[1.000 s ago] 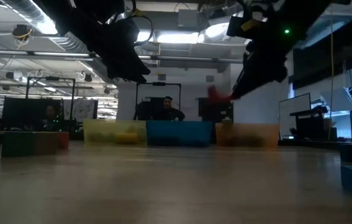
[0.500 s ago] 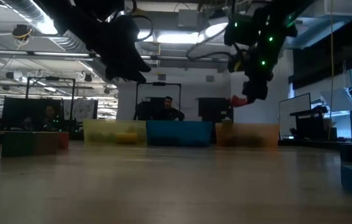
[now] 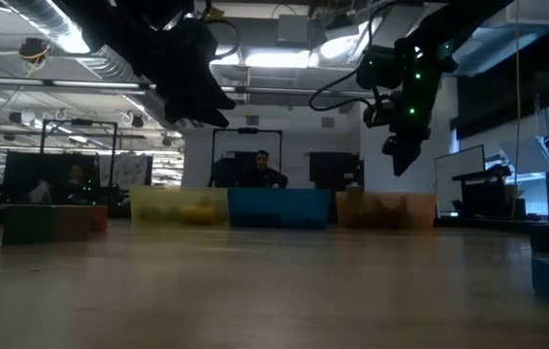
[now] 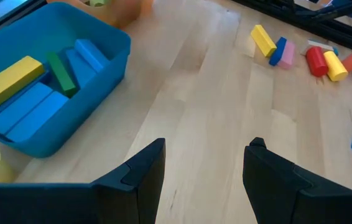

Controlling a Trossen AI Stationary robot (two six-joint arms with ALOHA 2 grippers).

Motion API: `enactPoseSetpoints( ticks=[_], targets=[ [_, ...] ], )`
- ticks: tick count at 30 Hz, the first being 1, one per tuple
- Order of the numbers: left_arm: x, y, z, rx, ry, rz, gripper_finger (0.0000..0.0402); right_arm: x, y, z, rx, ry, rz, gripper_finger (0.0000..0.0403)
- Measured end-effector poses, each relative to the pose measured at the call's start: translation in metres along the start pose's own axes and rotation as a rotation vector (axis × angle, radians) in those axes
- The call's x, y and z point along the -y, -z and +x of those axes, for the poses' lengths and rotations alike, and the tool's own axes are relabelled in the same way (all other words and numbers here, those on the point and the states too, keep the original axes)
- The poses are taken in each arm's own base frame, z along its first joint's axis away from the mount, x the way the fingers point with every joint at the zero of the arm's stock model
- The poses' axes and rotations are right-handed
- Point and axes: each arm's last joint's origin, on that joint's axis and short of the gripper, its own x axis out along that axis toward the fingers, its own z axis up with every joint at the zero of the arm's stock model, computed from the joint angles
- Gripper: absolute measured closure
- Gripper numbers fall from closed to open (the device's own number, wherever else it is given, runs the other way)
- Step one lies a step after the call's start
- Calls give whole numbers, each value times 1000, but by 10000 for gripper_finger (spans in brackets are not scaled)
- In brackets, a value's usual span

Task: Sort blocks by size
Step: Put the blue rectangle block into the blue bin

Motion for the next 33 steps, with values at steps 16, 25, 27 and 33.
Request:
enactPoseSetpoints(
  ticks=[16, 25, 27, 33],
  targets=[
    [0, 0, 0, -2, -1, 35, 219, -40, 1, -124, 125, -284, 4, 183],
    [0, 1, 0, -8, -3, 35, 219, -108, 35, -196, 187, -665, 16, 183],
    [0, 1, 0, -9, -2, 35, 219, -124, 48, -207, 182, -729, 30, 183],
    [0, 1, 0, -8, -1, 64, 219, -175, 86, -230, 247, -871, 30, 183]
  ],
)
